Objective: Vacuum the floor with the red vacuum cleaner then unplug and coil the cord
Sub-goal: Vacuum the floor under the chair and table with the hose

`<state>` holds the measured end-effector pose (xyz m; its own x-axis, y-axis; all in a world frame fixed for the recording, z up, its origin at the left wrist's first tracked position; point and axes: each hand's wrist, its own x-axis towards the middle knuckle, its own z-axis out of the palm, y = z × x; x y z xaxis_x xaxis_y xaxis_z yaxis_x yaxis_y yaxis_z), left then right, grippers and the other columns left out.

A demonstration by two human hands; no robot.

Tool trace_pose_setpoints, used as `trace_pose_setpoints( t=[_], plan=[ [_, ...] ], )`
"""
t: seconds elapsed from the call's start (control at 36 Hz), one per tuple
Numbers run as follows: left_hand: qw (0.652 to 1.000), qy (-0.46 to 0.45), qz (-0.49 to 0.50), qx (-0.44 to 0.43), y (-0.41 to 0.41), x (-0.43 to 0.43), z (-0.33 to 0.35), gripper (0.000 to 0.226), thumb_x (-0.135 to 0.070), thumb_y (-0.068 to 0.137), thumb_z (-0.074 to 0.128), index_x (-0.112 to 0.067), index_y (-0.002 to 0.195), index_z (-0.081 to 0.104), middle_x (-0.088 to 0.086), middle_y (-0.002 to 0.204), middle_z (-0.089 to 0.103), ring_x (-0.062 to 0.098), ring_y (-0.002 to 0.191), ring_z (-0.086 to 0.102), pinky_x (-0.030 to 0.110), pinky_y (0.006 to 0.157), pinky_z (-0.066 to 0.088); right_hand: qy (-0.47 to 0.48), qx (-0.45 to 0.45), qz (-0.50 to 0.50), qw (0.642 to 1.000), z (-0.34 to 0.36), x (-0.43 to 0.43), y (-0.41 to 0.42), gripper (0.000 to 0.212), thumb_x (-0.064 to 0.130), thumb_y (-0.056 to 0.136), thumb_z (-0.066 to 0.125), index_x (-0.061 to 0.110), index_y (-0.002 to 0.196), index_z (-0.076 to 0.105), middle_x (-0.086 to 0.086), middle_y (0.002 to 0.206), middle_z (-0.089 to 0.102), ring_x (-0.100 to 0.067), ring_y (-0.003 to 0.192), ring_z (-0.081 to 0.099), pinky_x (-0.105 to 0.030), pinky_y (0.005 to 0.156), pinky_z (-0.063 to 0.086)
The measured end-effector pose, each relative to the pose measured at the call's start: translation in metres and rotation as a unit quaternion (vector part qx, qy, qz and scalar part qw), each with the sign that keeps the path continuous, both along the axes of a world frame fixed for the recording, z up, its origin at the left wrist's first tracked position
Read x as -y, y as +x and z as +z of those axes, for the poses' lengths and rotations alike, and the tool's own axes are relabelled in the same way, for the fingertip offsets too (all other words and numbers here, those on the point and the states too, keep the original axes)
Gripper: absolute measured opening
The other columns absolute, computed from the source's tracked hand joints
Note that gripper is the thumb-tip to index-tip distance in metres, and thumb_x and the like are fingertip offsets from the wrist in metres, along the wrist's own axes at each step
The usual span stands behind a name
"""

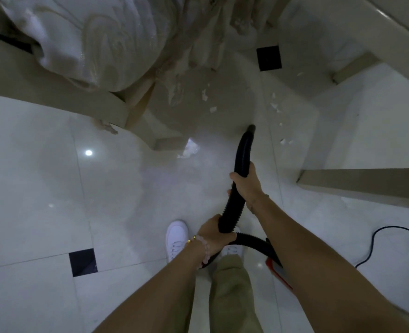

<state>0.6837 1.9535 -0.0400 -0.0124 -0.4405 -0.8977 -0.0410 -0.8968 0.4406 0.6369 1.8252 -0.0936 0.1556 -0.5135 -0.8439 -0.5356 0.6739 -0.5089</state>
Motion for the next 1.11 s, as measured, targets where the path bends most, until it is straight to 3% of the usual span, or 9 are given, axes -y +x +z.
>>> trace_pose_setpoints(
  t=[0.06, 0.19, 0.28, 0.33, 0.5, 0.64, 0.97, 1.06, 1.11],
  plan=[
    [1.0, -0.001, -0.004, 0.002, -0.004, 0.002, 0.0, 0.018, -0.022, 0.088, 0.056, -0.013, 0.098, 0.044, -0.004, 0.08, 0.049, 0.017, 0.089, 0.05, 0.017, 0.059, 0.035, 0.005, 0.014, -0.003, 1.0, 0.001, 0.003, -0.006, 0.056, 0.011, 0.09, 0.054, 0.024, 0.14, 0.032, -0.006, 0.087, 0.05, -0.017, 0.051, 0.052, -0.031, 0.05, 0.053],
    [0.999, -0.013, -0.027, 0.025, -0.016, 0.016, -0.001, 0.019, -0.021, 0.09, 0.054, -0.008, 0.103, 0.049, 0.012, 0.105, 0.06, 0.016, 0.088, 0.046, 0.014, 0.056, 0.03, 0.012, 0.043, -0.011, 0.999, 0.0, 0.015, -0.02, 0.054, 0.012, 0.091, 0.055, 0.025, 0.139, 0.033, -0.007, 0.085, 0.05, -0.017, 0.055, 0.052, -0.031, 0.052, 0.054],
    [0.999, -0.019, -0.033, 0.036, -0.024, 0.025, -0.007, 0.016, -0.022, 0.088, 0.055, -0.021, 0.082, 0.04, -0.007, 0.077, 0.05, 0.011, 0.076, 0.049, 0.015, 0.051, 0.029, 0.006, 0.044, -0.039, 0.998, -0.001, 0.027, -0.033, 0.046, 0.012, 0.091, 0.055, 0.021, 0.133, 0.037, -0.008, 0.082, 0.048, -0.018, 0.055, 0.051, -0.031, 0.052, 0.054],
    [0.998, -0.02, -0.038, 0.04, -0.028, 0.033, -0.011, 0.015, -0.024, 0.086, 0.057, -0.02, 0.088, 0.042, -0.011, 0.073, 0.047, 0.006, 0.066, 0.047, 0.015, 0.051, 0.031, -0.004, 0.037, -0.066, 0.997, -0.005, 0.037, -0.043, 0.041, 0.013, 0.092, 0.055, 0.019, 0.129, 0.039, -0.009, 0.082, 0.047, -0.018, 0.054, 0.051, -0.031, 0.051, 0.055],
    [0.994, -0.033, -0.09, 0.06, -0.041, 0.06, -0.014, 0.033, -0.031, 0.084, 0.061, -0.015, 0.111, 0.052, 0.006, 0.107, 0.064, 0.022, 0.093, 0.06, 0.027, 0.072, 0.045, -0.012, -0.009, -0.169, 0.986, -0.022, 0.058, -0.077, 0.04, 0.011, 0.089, 0.056, 0.017, 0.125, 0.039, -0.01, 0.083, 0.046, -0.016, 0.043, 0.057, -0.029, 0.048, 0.053],
    [0.989, -0.025, -0.132, 0.068, -0.052, 0.074, -0.011, 0.04, -0.029, 0.087, 0.059, -0.008, 0.12, 0.05, 0.012, 0.119, 0.062, 0.026, 0.108, 0.059, 0.024, 0.076, 0.04, 0.008, -0.01, -0.208, 0.978, -0.026, 0.06, -0.099, 0.032, 0.011, 0.089, 0.056, 0.018, 0.115, 0.037, -0.009, 0.08, 0.046, -0.015, 0.038, 0.056, -0.028, 0.047, 0.051],
    [0.993, -0.018, -0.112, 0.046, -0.062, 0.041, -0.017, 0.025, -0.03, 0.082, 0.063, -0.026, 0.079, 0.039, -0.006, 0.076, 0.054, 0.017, 0.08, 0.055, 0.024, 0.061, 0.04, 0.041, 0.037, -0.146, 0.988, -0.01, 0.037, -0.093, 0.045, 0.013, 0.092, 0.053, 0.021, 0.133, 0.035, -0.007, 0.077, 0.046, -0.016, 0.049, 0.05, -0.032, 0.053, 0.053],
    [0.992, -0.006, -0.115, 0.049, -0.063, 0.029, -0.015, 0.022, -0.03, 0.083, 0.061, -0.024, 0.087, 0.041, -0.011, 0.076, 0.051, 0.014, 0.082, 0.055, 0.017, 0.058, 0.038, 0.057, 0.052, -0.114, 0.99, -0.004, 0.027, -0.087, 0.047, 0.015, 0.093, 0.054, 0.023, 0.135, 0.035, -0.007, 0.08, 0.046, -0.017, 0.051, 0.05, -0.031, 0.052, 0.054],
    [0.991, 0.003, -0.125, 0.048, -0.064, 0.024, -0.011, 0.021, -0.03, 0.085, 0.059, -0.022, 0.098, 0.044, -0.004, 0.092, 0.06, 0.014, 0.088, 0.056, 0.02, 0.066, 0.041, 0.06, 0.059, -0.093, 0.992, 0.0, 0.02, -0.083, 0.049, 0.016, 0.093, 0.054, 0.026, 0.137, 0.034, -0.007, 0.08, 0.047, -0.017, 0.051, 0.05, -0.032, 0.054, 0.053]
  ],
)
